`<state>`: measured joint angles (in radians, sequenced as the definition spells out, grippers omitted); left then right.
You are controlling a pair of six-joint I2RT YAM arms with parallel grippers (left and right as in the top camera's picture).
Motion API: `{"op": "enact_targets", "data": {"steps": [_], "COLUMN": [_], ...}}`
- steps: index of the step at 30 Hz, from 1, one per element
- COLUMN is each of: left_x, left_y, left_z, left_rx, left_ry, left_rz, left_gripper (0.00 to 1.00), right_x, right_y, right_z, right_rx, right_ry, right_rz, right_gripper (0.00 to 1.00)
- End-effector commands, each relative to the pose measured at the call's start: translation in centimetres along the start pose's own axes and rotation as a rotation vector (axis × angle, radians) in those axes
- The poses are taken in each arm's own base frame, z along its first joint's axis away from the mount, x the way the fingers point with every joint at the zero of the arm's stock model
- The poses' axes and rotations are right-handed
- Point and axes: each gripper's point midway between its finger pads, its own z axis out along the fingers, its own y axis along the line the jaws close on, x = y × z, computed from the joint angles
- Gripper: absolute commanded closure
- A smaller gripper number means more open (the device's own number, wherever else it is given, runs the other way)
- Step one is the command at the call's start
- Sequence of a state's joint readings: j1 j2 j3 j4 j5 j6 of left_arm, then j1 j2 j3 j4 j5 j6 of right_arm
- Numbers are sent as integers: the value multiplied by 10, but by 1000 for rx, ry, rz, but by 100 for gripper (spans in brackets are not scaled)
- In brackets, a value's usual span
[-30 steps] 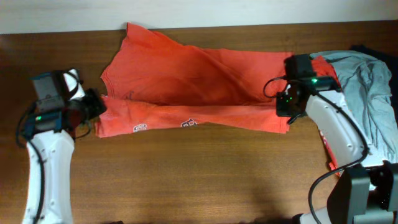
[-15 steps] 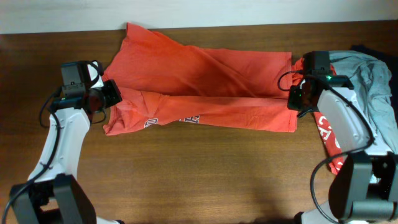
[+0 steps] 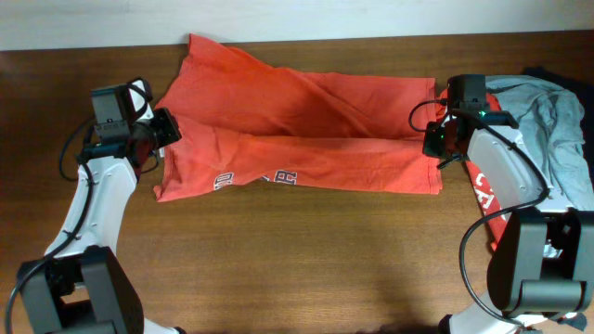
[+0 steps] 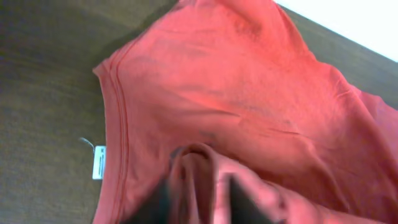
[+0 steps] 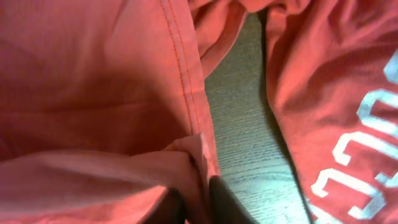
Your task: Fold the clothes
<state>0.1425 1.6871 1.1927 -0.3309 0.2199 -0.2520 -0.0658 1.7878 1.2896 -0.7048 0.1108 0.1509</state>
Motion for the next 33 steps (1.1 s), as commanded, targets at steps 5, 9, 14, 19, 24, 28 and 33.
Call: {"op": "enact_targets", "data": {"steps": [5, 9, 14, 19, 24, 28, 33], "left_x": [8, 34, 78, 91, 101, 111, 130], "left_y": [3, 9, 29, 39, 44, 51, 63], "left_z": [2, -1, -11, -7, -2, 5, 26], "left_rx": [-7, -35, -138, -169, -161, -180, -204], "left_ry": [31, 136, 311, 331, 335, 358, 417], "left_rz": [-10, -34, -40, 6, 58, 75, 78], "left_gripper": [50, 49, 49, 49, 49, 49, 49], "right_x": [1, 6, 19, 25, 30, 34, 35], "right_y": [0, 6, 9, 8, 8, 9, 9], "right_z": [2, 1, 7, 11, 17, 22, 22], "right_rx": [-11, -48, -68, -66, -65, -63, -65], "right_ry": [9, 29, 64, 78, 103, 122, 127], "right_rz": [9, 2, -40, -68, -69, -70, -71], "right_gripper": [68, 69, 69, 69, 69, 69, 69]}}
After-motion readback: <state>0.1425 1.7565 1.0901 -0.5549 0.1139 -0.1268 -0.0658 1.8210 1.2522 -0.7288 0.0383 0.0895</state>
